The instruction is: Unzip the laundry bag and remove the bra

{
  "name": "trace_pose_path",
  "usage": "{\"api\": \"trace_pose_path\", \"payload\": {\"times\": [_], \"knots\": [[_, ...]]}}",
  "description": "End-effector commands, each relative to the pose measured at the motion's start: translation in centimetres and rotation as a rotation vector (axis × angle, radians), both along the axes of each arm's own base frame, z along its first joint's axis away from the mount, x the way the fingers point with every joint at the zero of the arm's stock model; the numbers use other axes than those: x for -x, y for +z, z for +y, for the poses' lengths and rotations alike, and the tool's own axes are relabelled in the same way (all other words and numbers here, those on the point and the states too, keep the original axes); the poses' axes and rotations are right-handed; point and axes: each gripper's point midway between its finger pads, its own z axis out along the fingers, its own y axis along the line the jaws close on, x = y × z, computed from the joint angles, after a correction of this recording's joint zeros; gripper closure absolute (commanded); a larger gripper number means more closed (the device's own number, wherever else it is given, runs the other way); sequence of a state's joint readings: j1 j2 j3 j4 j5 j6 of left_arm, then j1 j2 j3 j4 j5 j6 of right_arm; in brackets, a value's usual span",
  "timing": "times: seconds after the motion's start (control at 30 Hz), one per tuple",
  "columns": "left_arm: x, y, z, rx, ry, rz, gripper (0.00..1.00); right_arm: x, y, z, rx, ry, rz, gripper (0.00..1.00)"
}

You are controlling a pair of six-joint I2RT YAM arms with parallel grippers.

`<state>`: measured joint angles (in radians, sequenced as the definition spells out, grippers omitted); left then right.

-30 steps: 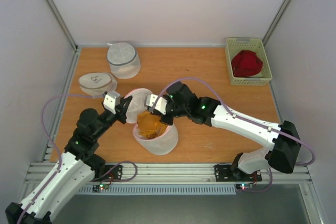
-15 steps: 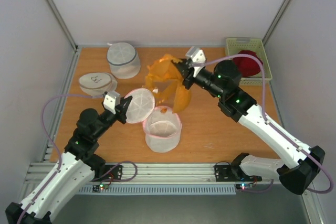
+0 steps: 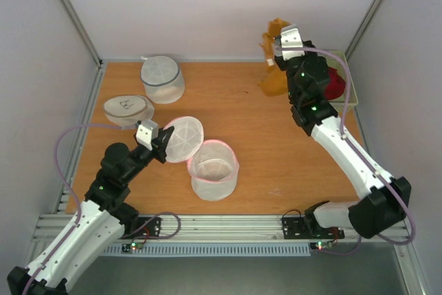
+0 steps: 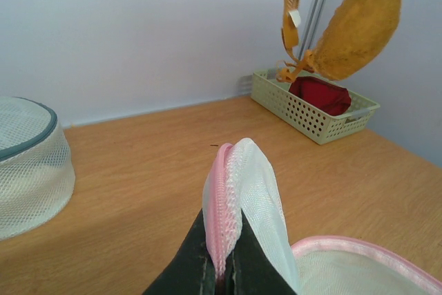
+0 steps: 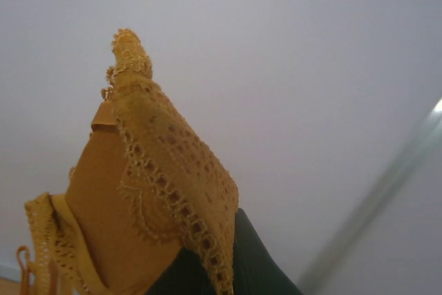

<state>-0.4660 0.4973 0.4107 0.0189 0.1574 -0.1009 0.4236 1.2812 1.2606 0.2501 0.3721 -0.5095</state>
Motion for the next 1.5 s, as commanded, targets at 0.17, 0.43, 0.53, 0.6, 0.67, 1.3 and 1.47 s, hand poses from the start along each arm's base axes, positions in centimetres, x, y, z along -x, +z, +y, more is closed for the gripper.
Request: {"api": "trace_pose_path", "payload": {"times": [0.17,0.43,0.53,0.6,0.67,1.3,1.47], "knots": [[-0.1,0.7,0.0,0.021,0.000,-0.031,0.99,-4.5,-4.6,-9.1,0.342,-0.529,-0.007,0.99],[-0.3,0.2,0.0,0.016,0.002,-0.016,0.99,-3.1,-8.4,-10.3,0.652,-0.688,-0.123,0.99],[-0.3,0.1,0.0,0.018,0.003,-0.013,0.99,-3.0,-10.2,-10.5,0.746,-0.723,-0.146,0.99],[-0.4,-0.1,0.0,0.011,0.008,-0.007,0.99,-2.7,-10.5,-10.6,0.774,-0.750,-0.188,0.99],[-0.5,-0.4,0.0,0.006,0.011,0.000,0.99,-2.6,-10.8,-10.6,0.813,-0.766,-0.217,0.99],[-0.7,-1.2,-0.1,0.011,0.009,0.025,0.99,-9.2,-12.5,-13.9,0.469,-0.795,-0.130,0.99],[-0.9,-1.6,0.1,0.004,0.015,0.036,0.99,-10.9,-12.9,-14.9,0.447,-0.883,-0.210,0.99]]}}
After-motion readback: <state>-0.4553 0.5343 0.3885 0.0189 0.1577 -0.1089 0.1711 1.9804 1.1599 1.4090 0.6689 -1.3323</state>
